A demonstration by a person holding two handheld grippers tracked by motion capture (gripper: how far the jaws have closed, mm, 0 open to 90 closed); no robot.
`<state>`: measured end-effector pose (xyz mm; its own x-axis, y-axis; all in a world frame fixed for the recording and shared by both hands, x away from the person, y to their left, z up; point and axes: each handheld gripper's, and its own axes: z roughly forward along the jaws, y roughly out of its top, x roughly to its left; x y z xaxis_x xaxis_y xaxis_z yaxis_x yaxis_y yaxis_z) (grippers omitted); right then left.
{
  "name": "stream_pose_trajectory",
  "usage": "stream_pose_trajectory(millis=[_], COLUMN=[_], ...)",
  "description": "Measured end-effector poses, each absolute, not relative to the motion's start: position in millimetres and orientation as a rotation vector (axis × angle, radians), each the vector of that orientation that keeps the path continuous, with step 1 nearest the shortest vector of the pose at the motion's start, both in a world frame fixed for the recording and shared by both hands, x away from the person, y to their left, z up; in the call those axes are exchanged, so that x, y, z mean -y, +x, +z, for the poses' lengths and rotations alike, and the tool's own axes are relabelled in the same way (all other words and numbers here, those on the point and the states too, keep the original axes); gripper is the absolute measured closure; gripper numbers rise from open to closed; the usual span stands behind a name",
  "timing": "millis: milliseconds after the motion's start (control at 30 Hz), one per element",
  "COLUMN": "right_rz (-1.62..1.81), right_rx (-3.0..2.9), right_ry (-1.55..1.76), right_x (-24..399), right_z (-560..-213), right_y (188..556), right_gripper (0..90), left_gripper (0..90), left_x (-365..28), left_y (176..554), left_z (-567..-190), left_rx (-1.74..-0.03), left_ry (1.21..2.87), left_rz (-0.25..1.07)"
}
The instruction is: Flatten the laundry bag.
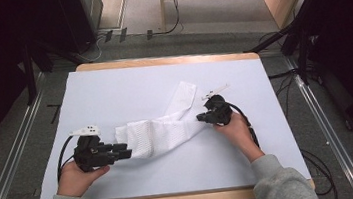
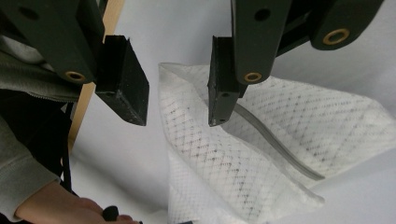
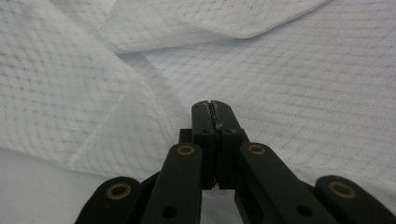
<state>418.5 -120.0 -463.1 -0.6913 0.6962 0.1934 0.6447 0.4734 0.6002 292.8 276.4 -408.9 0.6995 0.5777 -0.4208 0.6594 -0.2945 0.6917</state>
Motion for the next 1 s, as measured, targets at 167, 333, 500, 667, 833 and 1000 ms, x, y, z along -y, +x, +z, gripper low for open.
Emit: stream_pose_trajectory(millis=[167,333,500,667,833,1000], right_rz=[1.012,1.03,1.033,1.035,1.041,1.041], right_rx=[-2.655,-2.67,-2.671,-2.667,-2.66,-2.66], right_ry=[1.177,1.161,1.145,1.147,1.146,1.151], right_x=[122.0,127.7,133.2,136.7,138.8,139.7], right_z=[-462.9,-462.7,-462.1,-462.1,-462.0,-461.5], right_y=[404.5,388.4,376.3,369.8,367.6,365.8], right_gripper=[90.0,90.0,90.0,90.0,90.0,90.0], left_gripper=[63.6,77.6,89.6,90.0,90.0,90.0], left_x=[-279.8,-286.4,-284.8,-273.3,-262.2,-246.3], left_y=[299.4,311.7,329.9,354.4,378.4,383.7], left_z=[-403.2,-397.5,-395.8,-403.8,-417.1,-425.0], left_rx=[-0.961,-1.008,-1.084,-1.123,-1.152,-1.112], left_ry=[1.945,1.913,1.918,1.966,1.997,2.054], left_rz=[-0.08,-0.052,-0.034,-0.066,-0.115,-0.175])
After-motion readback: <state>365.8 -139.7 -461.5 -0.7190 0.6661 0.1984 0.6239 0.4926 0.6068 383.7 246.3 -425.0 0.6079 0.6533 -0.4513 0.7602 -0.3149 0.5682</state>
